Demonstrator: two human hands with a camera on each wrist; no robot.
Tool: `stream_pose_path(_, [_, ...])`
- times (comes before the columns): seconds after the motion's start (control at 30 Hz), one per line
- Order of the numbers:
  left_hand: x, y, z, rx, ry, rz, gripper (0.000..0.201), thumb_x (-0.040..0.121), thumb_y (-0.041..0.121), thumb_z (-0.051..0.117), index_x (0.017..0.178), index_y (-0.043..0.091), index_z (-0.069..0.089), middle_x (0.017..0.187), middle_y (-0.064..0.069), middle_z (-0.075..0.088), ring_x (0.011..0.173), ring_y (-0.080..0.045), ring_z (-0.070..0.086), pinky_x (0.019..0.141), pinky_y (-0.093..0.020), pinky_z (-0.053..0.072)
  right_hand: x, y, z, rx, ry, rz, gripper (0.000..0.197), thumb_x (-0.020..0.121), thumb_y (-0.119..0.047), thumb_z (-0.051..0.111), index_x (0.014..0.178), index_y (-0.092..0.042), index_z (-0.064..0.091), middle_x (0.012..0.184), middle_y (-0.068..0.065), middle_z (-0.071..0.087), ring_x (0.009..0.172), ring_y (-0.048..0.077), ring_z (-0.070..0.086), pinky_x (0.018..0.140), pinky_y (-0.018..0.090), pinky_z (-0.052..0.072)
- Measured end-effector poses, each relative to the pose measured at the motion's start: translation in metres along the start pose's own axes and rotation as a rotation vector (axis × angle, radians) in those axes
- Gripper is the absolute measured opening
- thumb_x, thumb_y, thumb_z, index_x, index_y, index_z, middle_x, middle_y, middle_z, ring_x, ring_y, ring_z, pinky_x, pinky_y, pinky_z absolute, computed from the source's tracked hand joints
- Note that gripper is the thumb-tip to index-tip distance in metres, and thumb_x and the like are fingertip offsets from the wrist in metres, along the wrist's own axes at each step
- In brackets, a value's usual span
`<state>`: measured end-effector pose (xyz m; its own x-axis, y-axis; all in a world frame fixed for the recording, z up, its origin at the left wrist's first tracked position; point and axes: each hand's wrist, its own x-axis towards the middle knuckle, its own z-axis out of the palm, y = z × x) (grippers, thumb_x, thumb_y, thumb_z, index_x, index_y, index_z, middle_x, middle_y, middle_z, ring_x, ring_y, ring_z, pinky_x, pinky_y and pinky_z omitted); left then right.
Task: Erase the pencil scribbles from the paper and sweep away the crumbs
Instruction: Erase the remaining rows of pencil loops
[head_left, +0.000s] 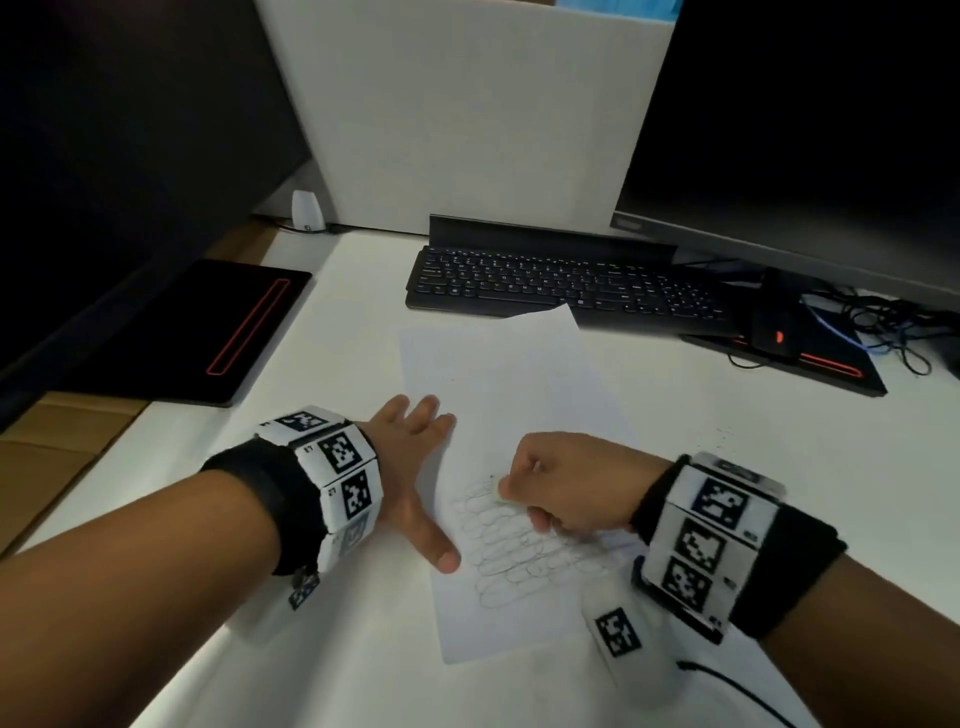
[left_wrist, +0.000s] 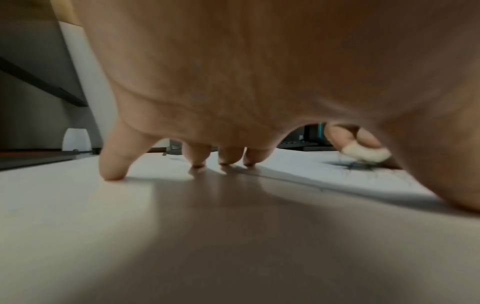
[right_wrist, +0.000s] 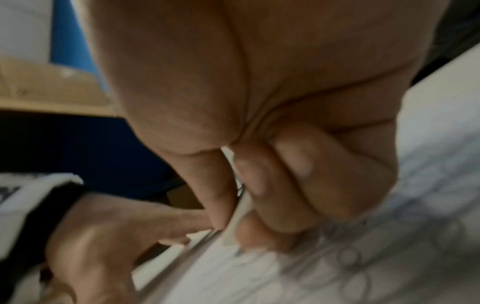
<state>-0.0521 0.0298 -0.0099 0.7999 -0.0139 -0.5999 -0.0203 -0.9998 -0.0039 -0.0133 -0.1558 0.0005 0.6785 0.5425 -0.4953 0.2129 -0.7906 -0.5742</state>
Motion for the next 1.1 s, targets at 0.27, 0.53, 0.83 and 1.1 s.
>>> stream_pose_path(0.27, [0.0,-0.001,-0.007,0.069,-0.049,0.007,0.138,0.065,0.071,0.074,0.151,0.028,-0.025,0.158,0.007,-0.03,0.146,-0.024,-0.026,0.116,-0.056,0.004,0.032,-0.033,-0.002,-0.441,-0.046,-0.122,0.021,0.102,-0.033,0.046,0.093,-0.015,0.05,0.091,0.001,0.058,0.086,0.019,0.053,0.071,0.029,0.04])
stream_pose_path(0.53, [-0.001,-0.002,-0.009,0.01,-0.051,0.02,0.136,0.062,0.067,0.078,0.151,0.035,-0.02,0.158,0.009,-0.029,0.145,-0.026,-0.026,0.114,-0.059,0.0,0.038,-0.044,0.004,-0.447,-0.043,-0.207,0.015,0.101,-0.032,0.051,0.106,-0.018,0.047,0.099,0.0,0.057,0.09,0.016,0.052,0.077,0.028,0.037])
stream_pose_path(0.83, [-0.016,0.01,-0.018,0.033,-0.059,0.064,0.115,0.075,0.059,0.073,0.155,0.035,-0.006,0.159,0.006,-0.027,0.139,-0.008,-0.03,0.105,-0.04,-0.016,0.041,-0.049,0.004,-0.543,-0.04,-0.282,0.027,0.104,-0.023,0.043,0.126,-0.008,0.047,0.096,0.004,0.061,0.083,0.018,0.052,0.072,0.029,0.04])
stream_pose_path(1.1, [-0.012,0.006,-0.017,0.004,-0.086,0.029,0.12,0.069,0.062,0.076,0.153,0.042,-0.008,0.158,0.006,-0.031,0.143,-0.022,-0.031,0.113,-0.058,-0.004,0.045,-0.044,-0.003,-0.507,-0.052,-0.304,0.012,0.099,-0.026,0.052,0.095,-0.015,0.055,0.084,0.0,0.065,0.074,0.015,0.058,0.076,0.029,0.046])
